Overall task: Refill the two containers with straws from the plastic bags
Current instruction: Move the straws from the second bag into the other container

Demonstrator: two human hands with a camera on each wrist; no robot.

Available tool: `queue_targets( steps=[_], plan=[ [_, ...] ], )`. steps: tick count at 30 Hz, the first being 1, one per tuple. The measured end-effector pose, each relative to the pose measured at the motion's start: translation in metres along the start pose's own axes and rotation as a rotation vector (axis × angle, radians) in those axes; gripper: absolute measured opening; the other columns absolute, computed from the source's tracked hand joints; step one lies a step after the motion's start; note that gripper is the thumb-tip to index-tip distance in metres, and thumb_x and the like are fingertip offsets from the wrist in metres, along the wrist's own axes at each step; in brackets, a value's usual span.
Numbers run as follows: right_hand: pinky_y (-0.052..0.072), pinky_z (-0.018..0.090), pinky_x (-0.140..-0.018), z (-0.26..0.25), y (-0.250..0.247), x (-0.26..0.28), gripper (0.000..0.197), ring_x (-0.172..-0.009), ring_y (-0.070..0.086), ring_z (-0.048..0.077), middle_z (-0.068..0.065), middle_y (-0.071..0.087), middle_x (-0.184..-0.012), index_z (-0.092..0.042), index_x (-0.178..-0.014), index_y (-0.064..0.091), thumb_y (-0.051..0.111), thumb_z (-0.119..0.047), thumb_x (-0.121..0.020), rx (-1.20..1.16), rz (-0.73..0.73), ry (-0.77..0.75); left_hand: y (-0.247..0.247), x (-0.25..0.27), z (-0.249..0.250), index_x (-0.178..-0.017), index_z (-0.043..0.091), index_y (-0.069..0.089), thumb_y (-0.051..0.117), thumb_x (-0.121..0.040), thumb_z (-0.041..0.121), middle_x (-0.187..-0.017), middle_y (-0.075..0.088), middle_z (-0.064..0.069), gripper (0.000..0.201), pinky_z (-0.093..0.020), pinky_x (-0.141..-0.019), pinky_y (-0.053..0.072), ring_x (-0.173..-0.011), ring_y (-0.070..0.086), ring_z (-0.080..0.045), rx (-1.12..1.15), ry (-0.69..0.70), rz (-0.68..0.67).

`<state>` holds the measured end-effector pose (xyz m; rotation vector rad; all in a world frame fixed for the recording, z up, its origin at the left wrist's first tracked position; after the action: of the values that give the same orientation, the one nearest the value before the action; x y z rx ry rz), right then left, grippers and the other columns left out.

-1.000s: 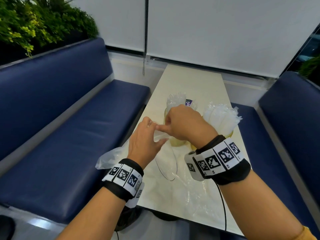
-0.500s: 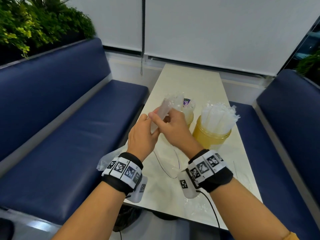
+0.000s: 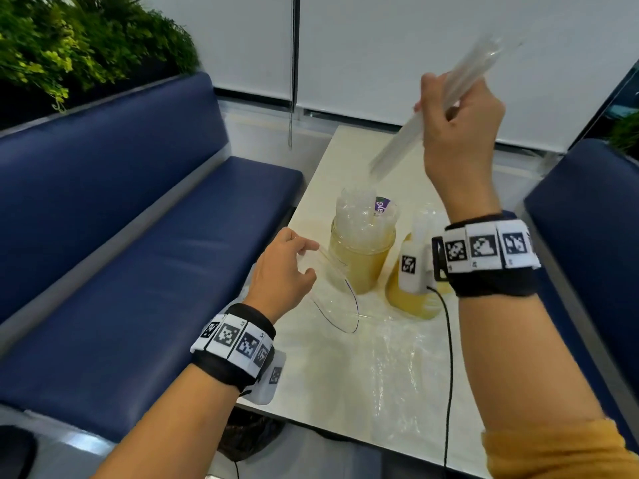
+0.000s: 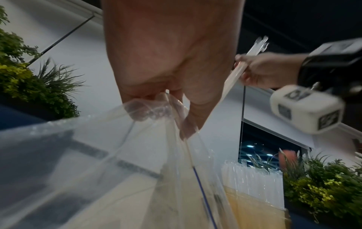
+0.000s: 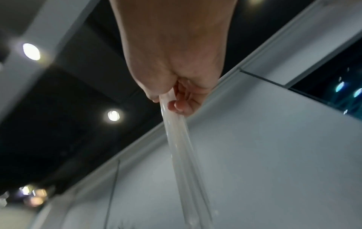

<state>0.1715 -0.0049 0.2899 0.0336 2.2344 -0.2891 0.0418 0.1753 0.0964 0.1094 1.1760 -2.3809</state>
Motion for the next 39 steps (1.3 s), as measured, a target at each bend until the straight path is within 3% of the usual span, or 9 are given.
queue_targets(
  steps=[6, 11, 18, 22, 25, 27, 32, 35, 39],
  plan=[
    [0.053, 0.041, -0.072, 0.101, 0.052, 0.012, 0.042, -0.076, 0.061, 0.022, 0.008, 0.065, -0.083, -0.002, -0.096, 0.065, 0.056, -0.043, -0.098, 0.321, -0.183, 0.174, -0.009, -0.007, 0.003, -0.123, 0.027, 0.067, 0.071, -0.086, 0.015, -0.104, 0.049, 0.011, 0.039, -0.005, -0.069, 0.034, -0.09, 0.052, -0.006, 0.022, 0.037, 0.022],
    [0.054, 0.038, -0.071, 0.159, 0.083, 0.06, 0.041, -0.078, 0.064, 0.028, 0.01, 0.063, -0.078, -0.004, -0.086, 0.065, 0.067, -0.045, -0.09, 0.512, -0.436, 0.336, -0.014, -0.013, 0.005, -0.125, 0.027, 0.065, 0.07, -0.086, 0.011, -0.107, 0.049, 0.011, 0.042, -0.017, -0.078, 0.042, -0.091, 0.053, -0.006, 0.026, 0.04, 0.014],
    [0.048, 0.027, -0.087, 0.142, 0.074, 0.051, 0.063, -0.105, 0.057, 0.017, -0.005, 0.062, -0.112, -0.024, -0.129, 0.051, 0.083, -0.02, -0.076, 0.292, -0.228, 0.184, -0.017, -0.02, 0.007, -0.126, 0.028, 0.065, 0.068, -0.086, 0.012, -0.104, 0.048, 0.013, 0.043, -0.016, -0.078, 0.042, -0.091, 0.052, -0.006, 0.02, 0.065, 0.004],
    [0.047, 0.031, -0.099, 0.143, 0.091, 0.052, 0.031, -0.118, 0.058, 0.021, 0.005, 0.065, -0.125, -0.013, -0.13, 0.062, 0.055, -0.023, -0.101, 0.467, -0.333, -0.025, -0.019, -0.02, 0.007, -0.126, 0.028, 0.066, 0.066, -0.087, 0.012, -0.104, 0.048, 0.013, 0.043, -0.014, -0.075, 0.04, -0.092, 0.054, -0.008, 0.024, 0.077, -0.009],
    [0.037, 0.046, -0.113, 0.174, 0.11, 0.079, 0.072, -0.142, 0.038, 0.035, 0.017, 0.051, -0.145, -0.007, -0.135, 0.057, 0.0, -0.04, -0.104, 0.807, -0.76, -0.086, -0.02, -0.02, 0.007, -0.127, 0.028, 0.065, 0.066, -0.088, 0.012, -0.106, 0.05, 0.013, 0.043, -0.011, -0.074, 0.041, -0.092, 0.055, -0.008, 0.017, 0.078, -0.015],
    [0.027, 0.052, -0.118, 0.181, 0.11, 0.088, 0.062, -0.148, 0.025, 0.04, 0.019, 0.036, -0.157, -0.01, -0.143, 0.049, 0.006, -0.035, -0.106, 0.918, -0.858, -0.054, -0.021, -0.018, 0.007, -0.129, 0.027, 0.064, 0.066, -0.088, 0.011, -0.108, 0.05, 0.013, 0.044, -0.017, -0.077, 0.047, -0.093, 0.056, -0.009, 0.014, 0.079, -0.023],
    [0.05, 0.037, -0.087, 0.113, 0.079, 0.076, 0.04, -0.094, 0.061, 0.019, 0.002, 0.069, -0.099, -0.017, -0.098, 0.073, 0.045, -0.046, -0.102, 0.51, -0.397, -0.093, -0.018, -0.015, 0.007, -0.134, 0.027, 0.059, 0.067, -0.087, 0.012, -0.107, 0.046, 0.015, 0.051, -0.017, -0.075, 0.044, -0.091, 0.052, -0.006, -0.009, 0.079, -0.043],
    [0.054, 0.03, -0.068, 0.07, 0.087, 0.095, 0.053, -0.049, 0.057, 0.019, 0.0, 0.061, -0.051, -0.011, -0.057, 0.064, 0.061, -0.048, -0.095, 0.468, -0.781, -0.08, -0.016, -0.013, 0.008, -0.137, 0.025, 0.058, 0.068, -0.085, 0.012, -0.108, 0.045, 0.013, 0.054, -0.02, -0.075, 0.047, -0.09, 0.052, -0.008, -0.028, 0.087, -0.045],
    [0.059, 0.032, -0.078, 0.058, 0.105, 0.168, 0.023, -0.073, 0.072, 0.016, 0.001, 0.078, -0.08, -0.011, -0.088, 0.079, 0.071, -0.032, -0.091, 0.417, -1.327, 0.152, -0.016, -0.013, 0.012, -0.138, 0.022, 0.057, 0.067, -0.083, 0.008, -0.109, 0.044, 0.012, 0.057, -0.019, -0.075, 0.046, -0.09, 0.052, -0.008, -0.018, 0.116, -0.05]
  ],
)
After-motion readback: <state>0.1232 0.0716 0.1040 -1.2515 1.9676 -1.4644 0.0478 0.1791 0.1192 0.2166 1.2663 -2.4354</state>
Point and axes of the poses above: each hand's wrist, its own x-axis away from the middle knuckle, its own y-axis out of the palm, z = x × y, the point moved 6 cm from there along -x, towards the middle knuckle
